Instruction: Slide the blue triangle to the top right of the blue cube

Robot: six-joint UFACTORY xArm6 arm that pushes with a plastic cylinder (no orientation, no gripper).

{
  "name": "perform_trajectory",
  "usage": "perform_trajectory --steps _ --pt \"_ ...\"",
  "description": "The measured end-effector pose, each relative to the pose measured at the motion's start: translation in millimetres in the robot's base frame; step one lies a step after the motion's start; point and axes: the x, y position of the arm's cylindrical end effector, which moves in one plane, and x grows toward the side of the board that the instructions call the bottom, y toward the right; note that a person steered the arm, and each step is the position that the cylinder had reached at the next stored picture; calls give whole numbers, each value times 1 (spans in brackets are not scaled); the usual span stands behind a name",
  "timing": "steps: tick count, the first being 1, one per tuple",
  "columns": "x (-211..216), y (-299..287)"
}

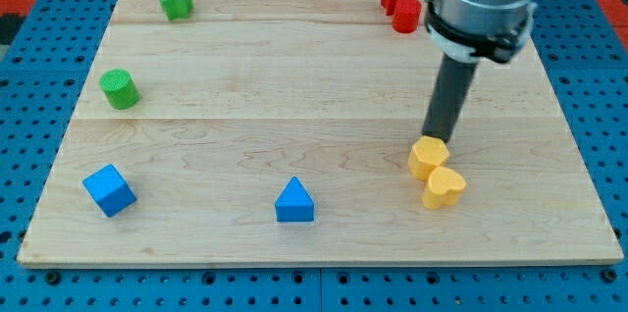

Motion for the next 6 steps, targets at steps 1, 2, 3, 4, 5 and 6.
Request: perform_trajectory --steps 1,2,3,4,5,6 --pt "-4 -67" --pt "34 -75" --pt "86 -63" --pt "71 -170" --pt "36 -253" --pt "40 -217"
